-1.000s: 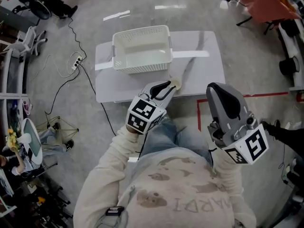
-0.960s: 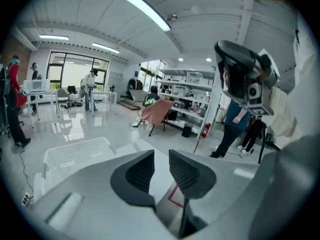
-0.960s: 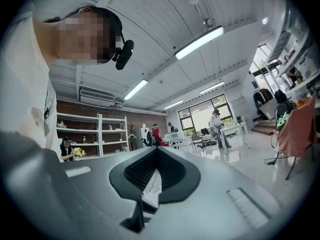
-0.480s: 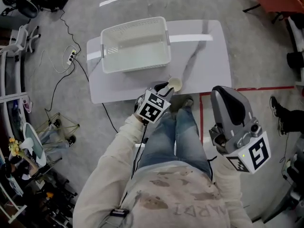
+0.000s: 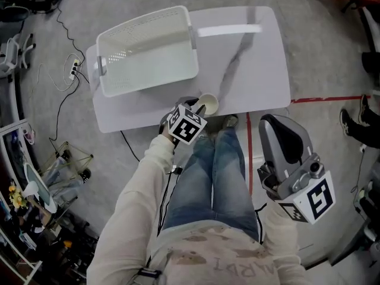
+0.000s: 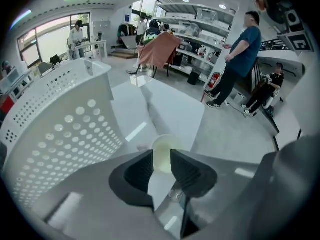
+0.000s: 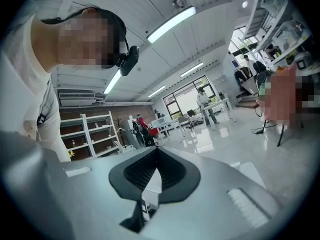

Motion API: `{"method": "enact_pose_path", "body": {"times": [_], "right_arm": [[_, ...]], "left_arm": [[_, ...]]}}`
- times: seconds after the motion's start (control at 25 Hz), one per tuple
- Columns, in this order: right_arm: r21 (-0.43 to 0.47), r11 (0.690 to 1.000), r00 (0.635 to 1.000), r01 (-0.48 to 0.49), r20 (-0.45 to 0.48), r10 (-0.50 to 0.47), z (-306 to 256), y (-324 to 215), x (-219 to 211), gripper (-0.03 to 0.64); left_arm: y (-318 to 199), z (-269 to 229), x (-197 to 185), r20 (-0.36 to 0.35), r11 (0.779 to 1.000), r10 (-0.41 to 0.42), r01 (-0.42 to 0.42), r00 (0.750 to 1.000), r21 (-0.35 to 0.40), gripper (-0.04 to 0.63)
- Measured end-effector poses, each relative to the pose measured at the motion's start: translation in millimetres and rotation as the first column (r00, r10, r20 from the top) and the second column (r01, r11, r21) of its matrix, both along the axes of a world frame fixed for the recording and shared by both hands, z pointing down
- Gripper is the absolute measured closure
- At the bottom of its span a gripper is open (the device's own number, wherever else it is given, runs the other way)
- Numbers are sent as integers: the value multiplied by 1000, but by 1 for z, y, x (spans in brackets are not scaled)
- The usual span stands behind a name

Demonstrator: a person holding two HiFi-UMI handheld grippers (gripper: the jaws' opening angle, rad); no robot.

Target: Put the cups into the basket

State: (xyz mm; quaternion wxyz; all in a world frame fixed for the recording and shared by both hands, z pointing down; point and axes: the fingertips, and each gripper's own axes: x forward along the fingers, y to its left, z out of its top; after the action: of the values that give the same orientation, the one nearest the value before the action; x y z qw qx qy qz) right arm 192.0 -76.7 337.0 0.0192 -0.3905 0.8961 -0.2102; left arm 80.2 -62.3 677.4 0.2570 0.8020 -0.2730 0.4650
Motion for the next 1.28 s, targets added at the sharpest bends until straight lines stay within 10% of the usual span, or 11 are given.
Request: {"method": "enact_pose_path", "body": {"times": [1.28], "right_arm": [[-17, 1000, 1000, 14, -16, -14, 74, -58, 1, 589]], "left_arm": [[-14, 91, -3, 262, 991, 131, -116, 956, -73, 519]]}}
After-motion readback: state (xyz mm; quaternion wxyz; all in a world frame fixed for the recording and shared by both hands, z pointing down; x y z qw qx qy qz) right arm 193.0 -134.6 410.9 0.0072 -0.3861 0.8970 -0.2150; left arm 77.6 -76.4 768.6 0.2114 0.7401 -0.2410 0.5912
